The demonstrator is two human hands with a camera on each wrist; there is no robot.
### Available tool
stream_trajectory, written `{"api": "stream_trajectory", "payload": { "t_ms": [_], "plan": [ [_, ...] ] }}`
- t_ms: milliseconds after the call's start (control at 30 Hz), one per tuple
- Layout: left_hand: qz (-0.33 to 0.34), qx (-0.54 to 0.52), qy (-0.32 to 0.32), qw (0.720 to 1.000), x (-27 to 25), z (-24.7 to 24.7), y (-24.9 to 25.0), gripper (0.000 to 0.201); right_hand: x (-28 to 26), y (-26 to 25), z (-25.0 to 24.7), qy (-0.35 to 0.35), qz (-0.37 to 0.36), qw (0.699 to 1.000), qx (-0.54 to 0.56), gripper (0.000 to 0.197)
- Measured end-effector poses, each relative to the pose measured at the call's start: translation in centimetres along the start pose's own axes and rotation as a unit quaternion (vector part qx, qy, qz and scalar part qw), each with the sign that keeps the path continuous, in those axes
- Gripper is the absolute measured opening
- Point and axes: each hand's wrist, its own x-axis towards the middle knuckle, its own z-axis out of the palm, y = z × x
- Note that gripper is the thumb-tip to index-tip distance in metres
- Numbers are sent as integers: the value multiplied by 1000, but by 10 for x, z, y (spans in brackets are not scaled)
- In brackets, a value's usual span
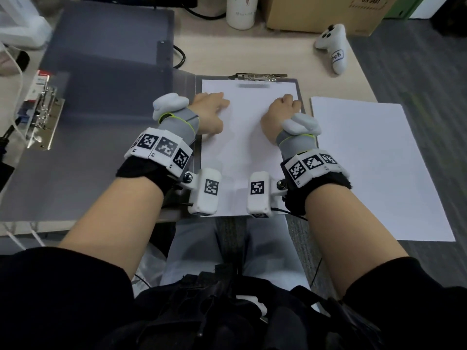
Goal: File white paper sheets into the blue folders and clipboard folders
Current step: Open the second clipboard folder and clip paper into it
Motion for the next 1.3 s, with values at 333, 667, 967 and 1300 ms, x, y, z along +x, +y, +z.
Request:
{"api": "stream_trajectory", "payload": {
  "t_ms": [333, 667, 967, 1300],
  "plan": [
    [-9, -61, 36, 997, 29, -9, -7, 59, 43, -7, -7, 0, -10, 992, 126, 102],
    [-32, -201, 76, 976, 52, -18, -14, 41, 53, -18, -3, -13, -38, 996, 83, 89],
    [0, -306, 182, 934, 67, -27, 8, 35, 53, -19, -8, -85, -63, 993, 47, 74],
    [28, -357, 281, 891, 92, -28, 33, 20, 55, -18, -9, -99, -65, 993, 18, 72]
  ]
}}
